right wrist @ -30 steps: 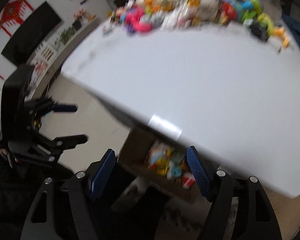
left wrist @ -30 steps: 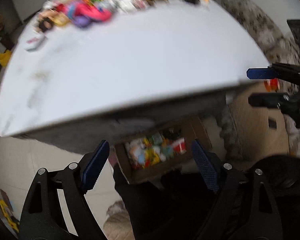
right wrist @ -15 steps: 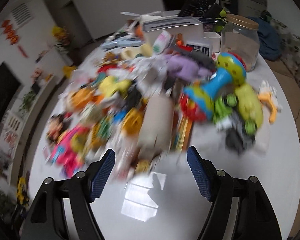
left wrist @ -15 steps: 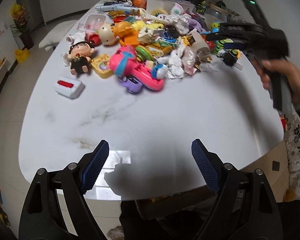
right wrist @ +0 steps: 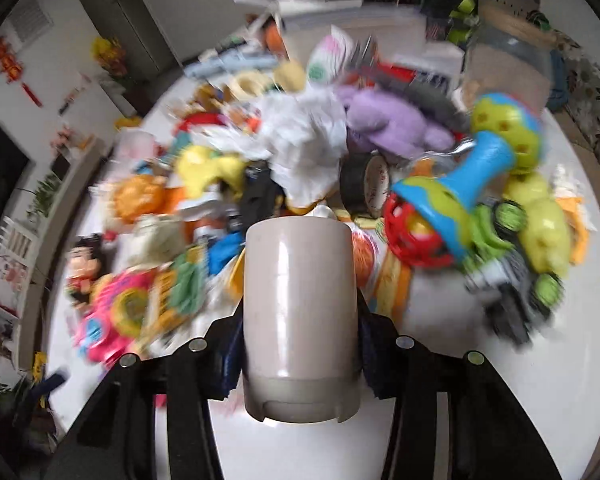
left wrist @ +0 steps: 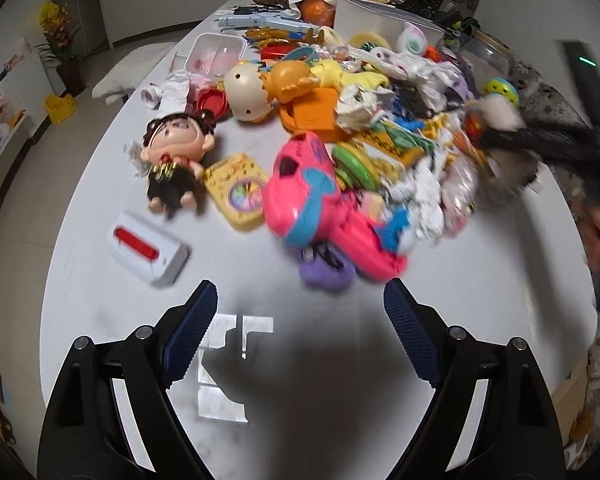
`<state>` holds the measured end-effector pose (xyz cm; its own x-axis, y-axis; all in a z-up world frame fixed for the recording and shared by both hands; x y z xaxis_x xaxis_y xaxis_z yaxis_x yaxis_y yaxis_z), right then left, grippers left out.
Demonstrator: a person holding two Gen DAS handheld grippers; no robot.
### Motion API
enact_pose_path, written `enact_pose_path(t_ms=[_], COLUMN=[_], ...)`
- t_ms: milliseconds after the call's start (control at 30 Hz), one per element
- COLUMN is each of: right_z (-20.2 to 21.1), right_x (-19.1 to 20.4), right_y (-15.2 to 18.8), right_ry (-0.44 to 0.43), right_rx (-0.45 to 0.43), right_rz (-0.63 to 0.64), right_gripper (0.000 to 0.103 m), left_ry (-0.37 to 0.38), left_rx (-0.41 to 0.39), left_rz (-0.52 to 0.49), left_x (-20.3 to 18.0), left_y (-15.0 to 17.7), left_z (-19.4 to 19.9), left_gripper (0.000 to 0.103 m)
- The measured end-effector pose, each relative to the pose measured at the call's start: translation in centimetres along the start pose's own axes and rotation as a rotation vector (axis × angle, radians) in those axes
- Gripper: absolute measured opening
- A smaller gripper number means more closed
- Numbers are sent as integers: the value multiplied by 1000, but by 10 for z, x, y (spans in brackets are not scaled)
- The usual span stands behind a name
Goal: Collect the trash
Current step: 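Drop the beige cup from the right tool while the left tool drops the pink toy gun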
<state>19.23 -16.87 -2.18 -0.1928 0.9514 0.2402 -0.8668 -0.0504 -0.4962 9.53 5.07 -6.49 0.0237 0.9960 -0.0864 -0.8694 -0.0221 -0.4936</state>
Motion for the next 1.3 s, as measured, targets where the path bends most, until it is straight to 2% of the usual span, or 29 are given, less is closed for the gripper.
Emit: enact_pose_path(t_ms=[133,233,267,333,400,433,467,500,567,667,833,1000,1133,1300], right_z=[47,66,69,69,66,65,64,64,65,73,87,101,117,145], right_x=[0,-2,-2,-4,-3,-4,-5,-6,-4,3,11,16,17,19], right_y=[36,63,70,82,89,94,96,97,99,99,95,92,96,123], right_ry=[-40,-59,-56,-53,-48,-52,-56,-62,-71,-87,-120,-143,-172,-201], right_rx=[-26,-20,-18,-5,1,10,12,11,11,-2,-30,-53,-69,-52], right_rz=[-6,-26,-28,-29,-31,-37,-45,-52,-42,-14,30,78,105,176], right_gripper=[47,47,47,47,47,47,47,47,47,47,47,47,47,47], left_ry=[0,40,32,41,20,-12,-40,-22,4,-13,12,3,-7,0], left_rx=[5,50,4,-17,-21,-28,-32,-23,-9,-72,-162,-223,-239,-228], left_rz=[37,55,37,22,22,11,5,10,32,4,-18,-31,-47,-115], left_x=[-2,-5,-9,-17,-22,-25,-25,-24,-22,-26,-35,-46,-60,-87], left_y=[-34,-47,-54,-61,-61,-60,-59,-57,-53,-49,-46,-41,-30,9], left_z=[-26,-52,-56,-61,-60,-58,-56,-52,-41,-3,58,97,116,146], left_gripper=[83,87,88,85,74,59,50,48,48,48,48,48,48,48])
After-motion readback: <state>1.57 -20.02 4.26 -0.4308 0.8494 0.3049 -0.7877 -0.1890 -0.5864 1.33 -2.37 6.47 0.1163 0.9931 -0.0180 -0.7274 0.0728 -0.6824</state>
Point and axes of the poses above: each gripper's, at about its wrist camera, not at the fingertips, and z roughly against the way its jaws point, x to its left, y to its underside, the point moved 3 cm from there along -z, roughly the way its jaws point, and after that the axes turned 1 degree about -y, right-handed, at the moved point
